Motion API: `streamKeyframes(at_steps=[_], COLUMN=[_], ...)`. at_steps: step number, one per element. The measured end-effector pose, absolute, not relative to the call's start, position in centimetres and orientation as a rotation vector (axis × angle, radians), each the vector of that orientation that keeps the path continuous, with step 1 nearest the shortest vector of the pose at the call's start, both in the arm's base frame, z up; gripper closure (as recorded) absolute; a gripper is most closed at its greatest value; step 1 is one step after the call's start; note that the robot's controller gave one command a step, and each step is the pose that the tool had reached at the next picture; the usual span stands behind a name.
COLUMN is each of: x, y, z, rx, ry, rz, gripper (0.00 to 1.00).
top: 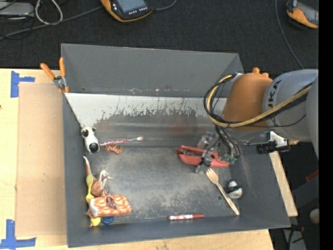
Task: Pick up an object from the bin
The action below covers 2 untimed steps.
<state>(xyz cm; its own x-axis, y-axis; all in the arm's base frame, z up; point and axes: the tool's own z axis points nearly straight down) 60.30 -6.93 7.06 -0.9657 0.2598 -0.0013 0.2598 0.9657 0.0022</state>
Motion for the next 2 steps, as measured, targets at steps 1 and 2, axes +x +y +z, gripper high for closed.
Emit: streamKeyframes(at_steps=[1, 2], x=[60.3, 60.6], y=[-6.9, -6.9], z=[7.1, 14.4], rx=[0.412, 0.336], ry=[3.113, 3.130], rz=[0.004, 0.003], gripper=[1.00, 1.00])
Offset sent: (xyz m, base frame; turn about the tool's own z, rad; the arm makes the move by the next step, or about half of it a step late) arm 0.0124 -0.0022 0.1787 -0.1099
